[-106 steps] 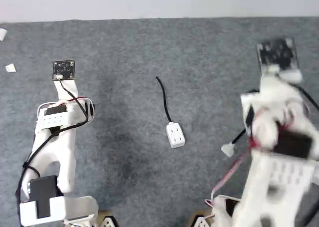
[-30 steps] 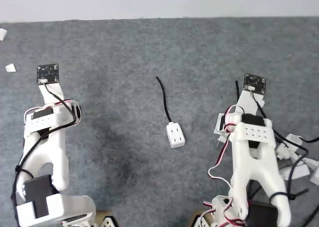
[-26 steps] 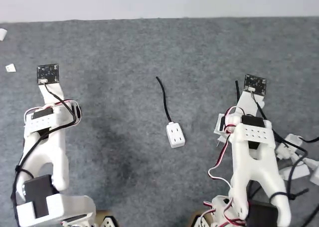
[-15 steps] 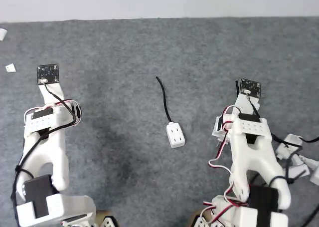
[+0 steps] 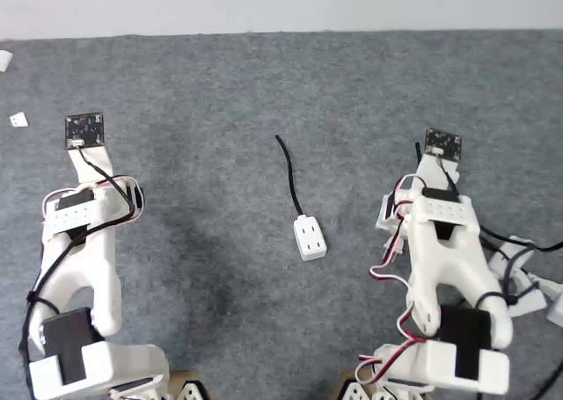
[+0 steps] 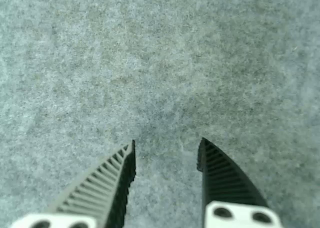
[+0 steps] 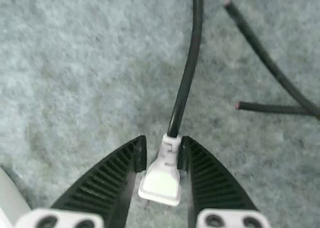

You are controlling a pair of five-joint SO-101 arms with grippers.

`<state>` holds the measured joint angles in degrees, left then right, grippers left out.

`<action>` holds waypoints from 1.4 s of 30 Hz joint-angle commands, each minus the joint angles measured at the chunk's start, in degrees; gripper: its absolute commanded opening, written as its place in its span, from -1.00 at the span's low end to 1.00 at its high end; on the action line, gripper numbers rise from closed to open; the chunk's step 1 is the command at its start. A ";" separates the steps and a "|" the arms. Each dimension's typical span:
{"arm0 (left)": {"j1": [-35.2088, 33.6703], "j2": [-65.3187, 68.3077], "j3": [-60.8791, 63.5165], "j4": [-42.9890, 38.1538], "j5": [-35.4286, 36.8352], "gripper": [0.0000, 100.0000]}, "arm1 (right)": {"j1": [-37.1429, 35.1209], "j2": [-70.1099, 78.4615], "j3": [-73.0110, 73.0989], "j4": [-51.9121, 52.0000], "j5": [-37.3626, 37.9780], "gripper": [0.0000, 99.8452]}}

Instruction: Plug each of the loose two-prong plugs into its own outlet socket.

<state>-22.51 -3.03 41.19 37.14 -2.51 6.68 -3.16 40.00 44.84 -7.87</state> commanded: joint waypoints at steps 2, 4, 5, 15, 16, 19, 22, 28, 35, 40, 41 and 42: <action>-0.62 -0.70 -2.77 0.18 -0.35 -0.61 | -0.31 2.51 -5.54 0.75 3.52 -0.90; -0.62 -0.70 -2.77 0.18 -0.35 -0.61 | -0.40 4.44 -7.82 3.56 4.40 -0.91; -0.62 -0.70 -2.77 0.18 -0.35 -0.61 | -0.31 5.41 -8.79 4.70 4.84 -0.91; -0.62 -0.70 -2.77 0.18 -0.35 -0.61 | -0.13 10.24 -15.21 9.27 9.49 -0.85; -0.62 -0.70 -2.77 0.18 -0.35 -0.61 | -0.13 10.24 -15.30 9.71 10.11 -0.85; -0.62 -0.70 -2.77 0.18 -0.35 -0.61 | -0.48 10.42 -15.91 9.98 11.87 -0.85; -0.62 -0.70 -2.77 0.18 -0.35 -0.61 | -0.31 10.68 -16.88 10.68 15.03 -0.85; -0.44 -0.70 -2.77 0.26 -0.35 -0.61 | 0.66 10.07 -18.37 14.20 17.23 -0.99; 0.79 0.70 -6.55 7.30 -0.35 -0.61 | -2.51 2.07 -23.30 24.75 17.32 -0.98; 2.11 9.23 -14.99 14.68 -0.53 -0.61 | -10.68 -10.15 -30.24 34.86 17.05 -0.98; 2.46 11.43 -17.36 17.05 -1.58 -0.61 | -13.14 -12.35 -32.26 36.97 17.23 -0.98; 2.64 13.63 -19.74 19.25 -3.52 -0.61 | -15.87 -14.29 -34.29 38.90 17.23 -0.98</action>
<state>-21.19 4.88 31.43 48.92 -2.51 -2.99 -9.32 13.01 78.24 8.84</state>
